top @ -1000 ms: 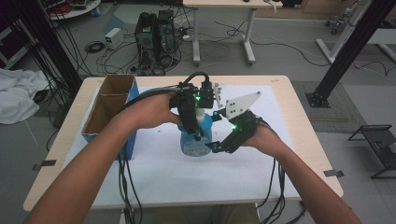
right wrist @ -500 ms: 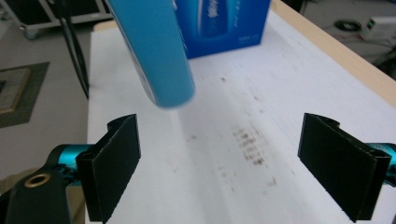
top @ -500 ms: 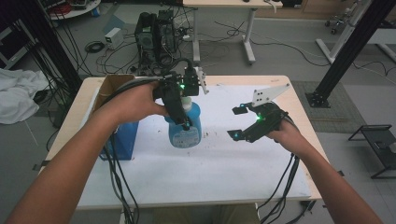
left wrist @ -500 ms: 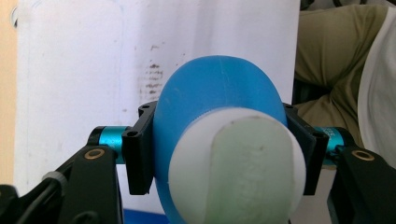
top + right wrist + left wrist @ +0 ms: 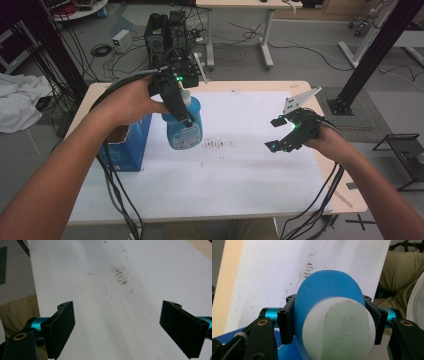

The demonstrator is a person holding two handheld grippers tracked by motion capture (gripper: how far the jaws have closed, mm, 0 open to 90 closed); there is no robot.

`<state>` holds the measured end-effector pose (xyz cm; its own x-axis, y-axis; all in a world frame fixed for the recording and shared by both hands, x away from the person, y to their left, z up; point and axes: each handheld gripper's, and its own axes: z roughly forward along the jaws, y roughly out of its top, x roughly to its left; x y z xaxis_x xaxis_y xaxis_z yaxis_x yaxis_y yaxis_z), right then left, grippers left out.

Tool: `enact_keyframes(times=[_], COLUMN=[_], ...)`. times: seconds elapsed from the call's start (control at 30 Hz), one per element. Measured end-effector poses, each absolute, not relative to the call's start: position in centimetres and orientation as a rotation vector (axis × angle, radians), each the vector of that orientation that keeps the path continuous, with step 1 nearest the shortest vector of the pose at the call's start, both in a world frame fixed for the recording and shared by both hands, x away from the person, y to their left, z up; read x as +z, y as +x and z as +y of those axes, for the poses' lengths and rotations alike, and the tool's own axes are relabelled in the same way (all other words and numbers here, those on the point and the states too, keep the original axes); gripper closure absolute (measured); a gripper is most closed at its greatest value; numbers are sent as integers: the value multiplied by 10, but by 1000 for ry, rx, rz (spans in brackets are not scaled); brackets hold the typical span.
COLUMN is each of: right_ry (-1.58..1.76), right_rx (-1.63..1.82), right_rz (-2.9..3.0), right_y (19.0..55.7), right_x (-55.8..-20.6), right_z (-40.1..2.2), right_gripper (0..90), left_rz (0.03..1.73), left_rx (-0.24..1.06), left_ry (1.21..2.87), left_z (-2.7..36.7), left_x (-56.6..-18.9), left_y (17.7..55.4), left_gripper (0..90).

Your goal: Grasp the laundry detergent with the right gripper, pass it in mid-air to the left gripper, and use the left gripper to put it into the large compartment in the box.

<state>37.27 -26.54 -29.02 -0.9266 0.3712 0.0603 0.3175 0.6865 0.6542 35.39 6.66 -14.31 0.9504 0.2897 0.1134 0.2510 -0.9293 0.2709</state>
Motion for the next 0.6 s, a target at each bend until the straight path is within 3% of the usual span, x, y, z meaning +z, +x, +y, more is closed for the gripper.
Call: enact_keyframes(times=[0.1,0.13,0.6], right_ry=[612,609,633], right_rx=[1026,974,855], right_rz=[2839,2844,2849], right_y=[372,374,373], right_x=[-288,-286,-274], right_z=[-269,-273,-300], right_gripper=[116,10,7], left_rz=[419,433,513], left_rx=[238,245,263], left_ry=[2834,2821,2773], left_z=[70,72,88], left_x=[-139,-137,-118], left_y=[354,354,358], left_gripper=[380,379,380])
